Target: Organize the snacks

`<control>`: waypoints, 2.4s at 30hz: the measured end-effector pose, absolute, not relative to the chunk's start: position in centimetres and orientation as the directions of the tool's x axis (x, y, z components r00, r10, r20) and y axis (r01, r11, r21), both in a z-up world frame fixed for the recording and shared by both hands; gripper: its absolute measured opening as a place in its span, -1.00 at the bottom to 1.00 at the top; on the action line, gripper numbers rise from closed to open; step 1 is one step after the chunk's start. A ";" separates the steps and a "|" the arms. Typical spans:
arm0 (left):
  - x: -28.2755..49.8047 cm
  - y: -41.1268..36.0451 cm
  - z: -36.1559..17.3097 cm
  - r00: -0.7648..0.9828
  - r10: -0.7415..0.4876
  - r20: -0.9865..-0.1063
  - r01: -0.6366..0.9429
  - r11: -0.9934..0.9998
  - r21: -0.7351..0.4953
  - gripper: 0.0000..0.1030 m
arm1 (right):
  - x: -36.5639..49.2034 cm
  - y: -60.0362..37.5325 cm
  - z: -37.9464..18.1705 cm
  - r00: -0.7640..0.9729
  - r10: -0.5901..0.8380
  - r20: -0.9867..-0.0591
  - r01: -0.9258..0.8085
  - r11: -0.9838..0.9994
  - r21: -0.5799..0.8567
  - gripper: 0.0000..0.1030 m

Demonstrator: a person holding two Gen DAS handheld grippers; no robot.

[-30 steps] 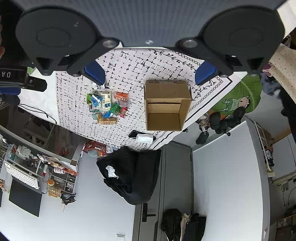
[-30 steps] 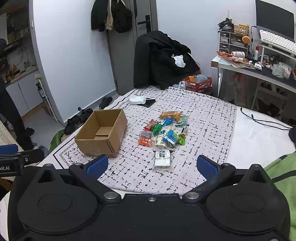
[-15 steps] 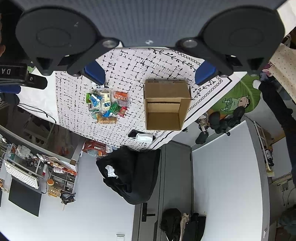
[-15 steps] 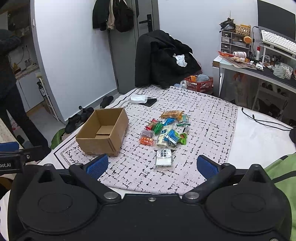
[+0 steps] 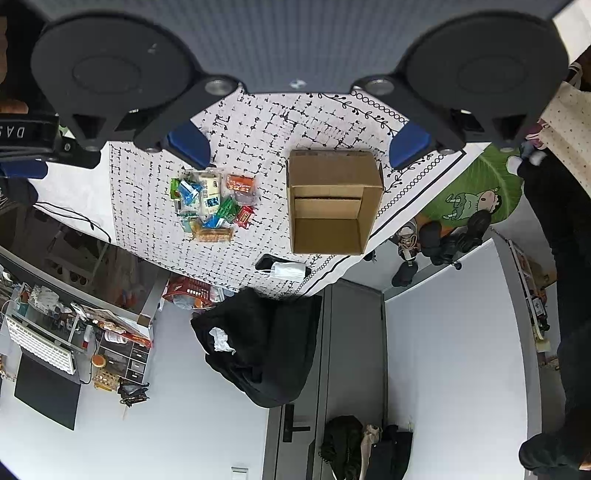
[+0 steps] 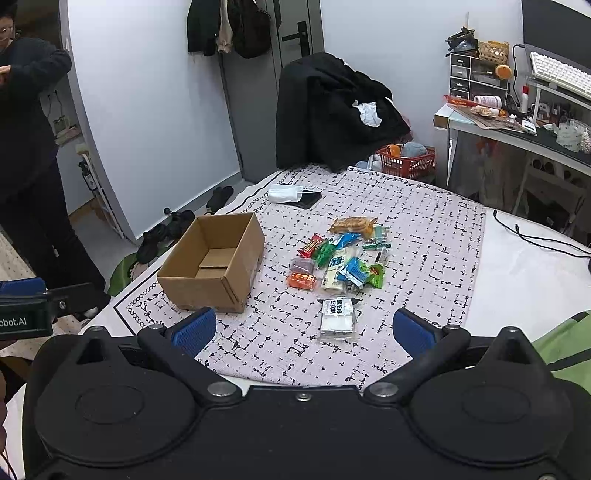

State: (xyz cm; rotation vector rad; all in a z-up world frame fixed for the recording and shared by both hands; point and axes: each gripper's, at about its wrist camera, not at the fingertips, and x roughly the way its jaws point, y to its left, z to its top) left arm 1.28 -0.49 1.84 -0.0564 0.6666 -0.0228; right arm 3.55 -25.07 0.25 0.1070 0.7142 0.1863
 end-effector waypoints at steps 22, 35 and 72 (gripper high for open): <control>8.6 -1.2 -0.4 0.713 -0.066 -0.698 0.007 0.996 -0.088 0.99 | 10.2 -25.7 -2.2 0.663 0.206 -0.720 -0.101 0.977 0.186 0.99; 14.1 -3.0 -2.0 0.663 -0.107 -0.741 0.030 0.993 -0.117 0.98 | 15.1 -28.5 -4.6 0.601 0.225 -0.767 -0.034 0.966 0.257 0.77; 25.5 -13.3 -16.5 0.383 -0.235 -0.893 0.008 0.968 -0.251 0.60 | 25.6 -36.0 -16.2 0.498 0.423 -0.757 0.115 0.833 0.541 0.38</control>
